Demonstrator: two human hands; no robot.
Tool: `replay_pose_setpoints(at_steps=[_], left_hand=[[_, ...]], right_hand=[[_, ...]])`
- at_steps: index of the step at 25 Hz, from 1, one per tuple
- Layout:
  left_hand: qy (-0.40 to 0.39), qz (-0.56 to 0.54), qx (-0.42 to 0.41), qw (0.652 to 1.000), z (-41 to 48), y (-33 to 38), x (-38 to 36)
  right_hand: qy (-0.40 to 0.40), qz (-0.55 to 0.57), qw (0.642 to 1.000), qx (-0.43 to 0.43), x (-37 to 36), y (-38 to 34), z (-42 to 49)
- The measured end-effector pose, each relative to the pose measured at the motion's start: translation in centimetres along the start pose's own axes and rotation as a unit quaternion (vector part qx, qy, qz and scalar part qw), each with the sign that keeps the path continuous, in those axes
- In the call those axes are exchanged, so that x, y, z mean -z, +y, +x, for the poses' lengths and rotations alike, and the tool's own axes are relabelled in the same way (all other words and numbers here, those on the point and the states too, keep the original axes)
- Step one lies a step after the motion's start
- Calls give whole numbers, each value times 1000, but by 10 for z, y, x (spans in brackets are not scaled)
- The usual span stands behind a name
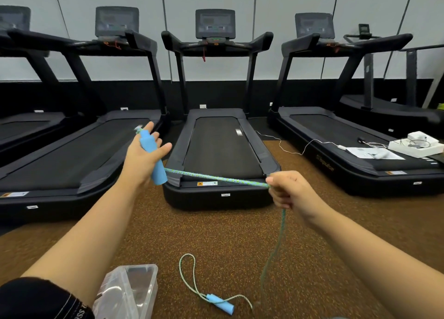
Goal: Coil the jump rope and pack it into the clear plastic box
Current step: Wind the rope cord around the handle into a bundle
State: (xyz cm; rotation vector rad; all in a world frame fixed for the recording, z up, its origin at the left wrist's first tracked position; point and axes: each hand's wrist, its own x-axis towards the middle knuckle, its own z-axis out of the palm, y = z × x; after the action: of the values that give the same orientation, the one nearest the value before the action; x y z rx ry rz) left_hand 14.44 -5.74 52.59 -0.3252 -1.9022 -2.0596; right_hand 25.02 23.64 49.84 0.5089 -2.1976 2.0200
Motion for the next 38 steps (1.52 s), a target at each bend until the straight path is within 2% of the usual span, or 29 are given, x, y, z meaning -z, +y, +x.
replay_pose_setpoints(at_steps=[4,10,12,15,18,21,23,25,27,30,38], left_hand=[[-89,213,-82,970,-5,-1,-10],[-128,377,-128,909,-42,-1,-37],[-147,334,-81,927,-54,-1,-45],[-199,188,3,962,-71,10,-52],[-253,79,78,961,-78,20,-57],[-319,-93,137,933,-82,33,-58],[-362,-236,141,891,-86,47,-58],[-386,-319,121,857,-86,60,-61],[-407,-315,89,853,-83,68,-63],[-394,-309,63,864,-75,75,-65],[-261,-313,57,911,-70,77,-71]], right_hand=[[-55,-60,993,82,-6,-48,12],[-55,-100,980,165,-12,-106,30],[-29,-73,984,159,-8,-118,43],[12,-20,991,130,-1,-126,65],[30,2,993,112,8,-126,84],[65,-14,995,68,13,-116,105],[89,-45,995,20,12,-99,115],[95,-78,992,-25,9,-77,119],[84,-108,989,-58,2,-53,113],[48,-129,987,-86,-15,-24,95],[-13,-73,987,-142,-51,28,59]])
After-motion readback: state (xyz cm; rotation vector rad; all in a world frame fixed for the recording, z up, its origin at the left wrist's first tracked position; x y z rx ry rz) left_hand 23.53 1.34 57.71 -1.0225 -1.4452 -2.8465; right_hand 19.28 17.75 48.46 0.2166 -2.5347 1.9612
